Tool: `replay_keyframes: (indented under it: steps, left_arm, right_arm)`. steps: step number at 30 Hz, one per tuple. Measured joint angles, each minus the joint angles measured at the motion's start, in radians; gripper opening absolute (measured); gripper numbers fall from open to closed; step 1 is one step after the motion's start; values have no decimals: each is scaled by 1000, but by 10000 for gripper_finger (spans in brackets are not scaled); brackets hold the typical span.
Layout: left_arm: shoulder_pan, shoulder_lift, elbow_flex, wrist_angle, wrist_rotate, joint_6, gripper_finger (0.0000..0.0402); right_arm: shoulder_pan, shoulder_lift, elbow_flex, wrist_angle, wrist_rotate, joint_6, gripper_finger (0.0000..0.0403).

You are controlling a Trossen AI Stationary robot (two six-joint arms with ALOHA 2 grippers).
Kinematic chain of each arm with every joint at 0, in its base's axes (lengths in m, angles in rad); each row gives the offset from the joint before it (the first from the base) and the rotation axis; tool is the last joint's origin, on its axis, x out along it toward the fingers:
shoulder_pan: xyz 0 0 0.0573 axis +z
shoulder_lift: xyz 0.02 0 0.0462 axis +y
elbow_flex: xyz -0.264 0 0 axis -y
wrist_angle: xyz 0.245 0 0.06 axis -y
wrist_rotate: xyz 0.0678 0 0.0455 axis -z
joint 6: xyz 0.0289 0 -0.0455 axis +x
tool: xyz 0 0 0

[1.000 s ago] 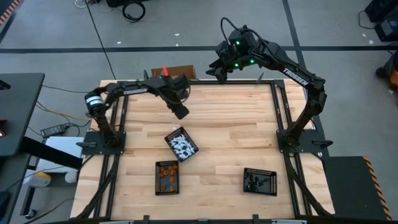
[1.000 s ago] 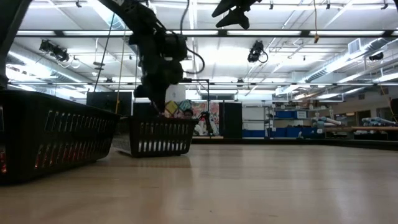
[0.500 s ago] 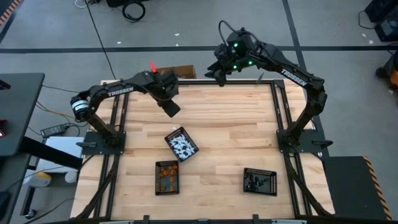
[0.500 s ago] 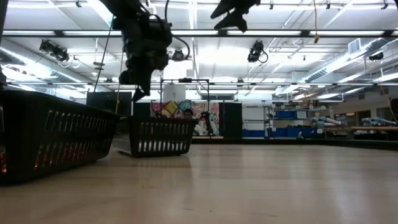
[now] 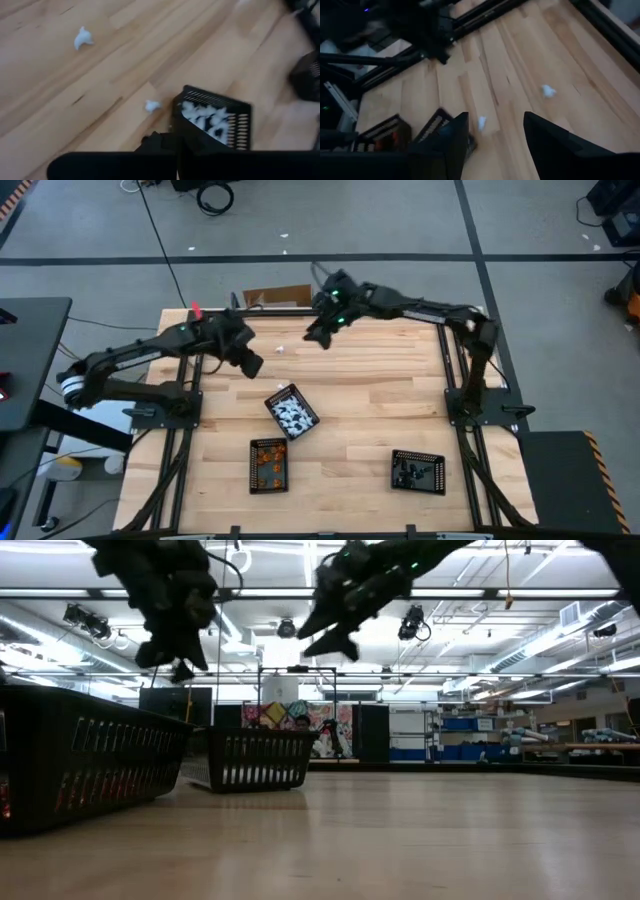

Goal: Sort Halloween decoration
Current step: Put the white ghost toy into the middle black basket

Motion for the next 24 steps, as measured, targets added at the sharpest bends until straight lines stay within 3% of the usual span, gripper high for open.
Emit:
replay_keyframes:
  steps: [8, 18, 24]
  left_arm:
    - [1, -109, -12, 2, 2, -79, 0]
    - [1, -153, -12, -6, 33, -91, 0]
    - [2, -240, -12, -13, 33, -103, 0]
  right_arm:
    - [14, 291, 261, -5, -50, -2, 194]
    - [36, 588, 660, -201, -41, -3, 193]
    - [49, 644, 683, -216, 18, 21, 194]
